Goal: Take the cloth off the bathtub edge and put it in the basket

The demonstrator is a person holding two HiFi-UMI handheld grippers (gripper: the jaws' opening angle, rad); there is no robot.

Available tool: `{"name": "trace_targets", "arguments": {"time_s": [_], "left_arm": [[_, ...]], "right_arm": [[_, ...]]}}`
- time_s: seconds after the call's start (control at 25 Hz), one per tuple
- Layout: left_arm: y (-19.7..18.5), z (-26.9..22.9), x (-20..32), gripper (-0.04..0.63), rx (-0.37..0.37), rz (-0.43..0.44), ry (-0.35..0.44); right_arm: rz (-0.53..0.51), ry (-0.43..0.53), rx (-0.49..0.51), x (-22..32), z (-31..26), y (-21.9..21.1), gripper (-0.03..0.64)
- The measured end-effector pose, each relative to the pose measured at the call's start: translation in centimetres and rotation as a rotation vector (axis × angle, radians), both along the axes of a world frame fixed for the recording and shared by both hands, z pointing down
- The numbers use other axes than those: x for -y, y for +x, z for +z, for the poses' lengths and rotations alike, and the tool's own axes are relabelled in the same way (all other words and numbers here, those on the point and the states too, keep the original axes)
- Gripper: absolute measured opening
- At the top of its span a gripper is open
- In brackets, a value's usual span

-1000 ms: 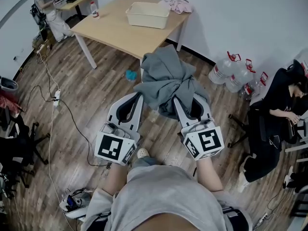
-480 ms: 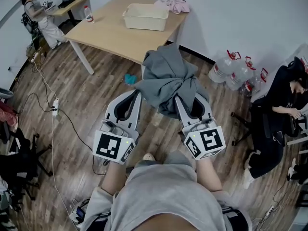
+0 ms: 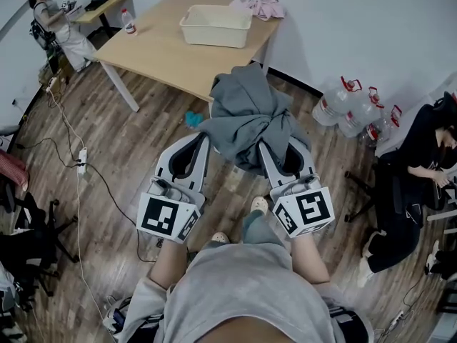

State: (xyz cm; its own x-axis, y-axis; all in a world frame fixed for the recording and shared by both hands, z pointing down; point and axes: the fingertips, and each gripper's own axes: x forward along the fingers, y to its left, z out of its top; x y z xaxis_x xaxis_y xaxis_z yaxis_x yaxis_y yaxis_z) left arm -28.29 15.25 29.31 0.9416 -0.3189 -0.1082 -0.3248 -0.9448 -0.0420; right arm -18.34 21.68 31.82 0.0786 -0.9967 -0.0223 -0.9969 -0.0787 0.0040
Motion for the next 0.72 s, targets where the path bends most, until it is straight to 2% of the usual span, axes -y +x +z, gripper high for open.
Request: {"name": "trace_targets", "arguments": {"time_s": [0.72], "left_arm": [[14.0,-1.3,5.8,-0.005,-0.031,-0.100,0.013]], "right_arm": [[-0.110,0.027,-0.014,7.1,-1.1,14.5,0.135]]}}
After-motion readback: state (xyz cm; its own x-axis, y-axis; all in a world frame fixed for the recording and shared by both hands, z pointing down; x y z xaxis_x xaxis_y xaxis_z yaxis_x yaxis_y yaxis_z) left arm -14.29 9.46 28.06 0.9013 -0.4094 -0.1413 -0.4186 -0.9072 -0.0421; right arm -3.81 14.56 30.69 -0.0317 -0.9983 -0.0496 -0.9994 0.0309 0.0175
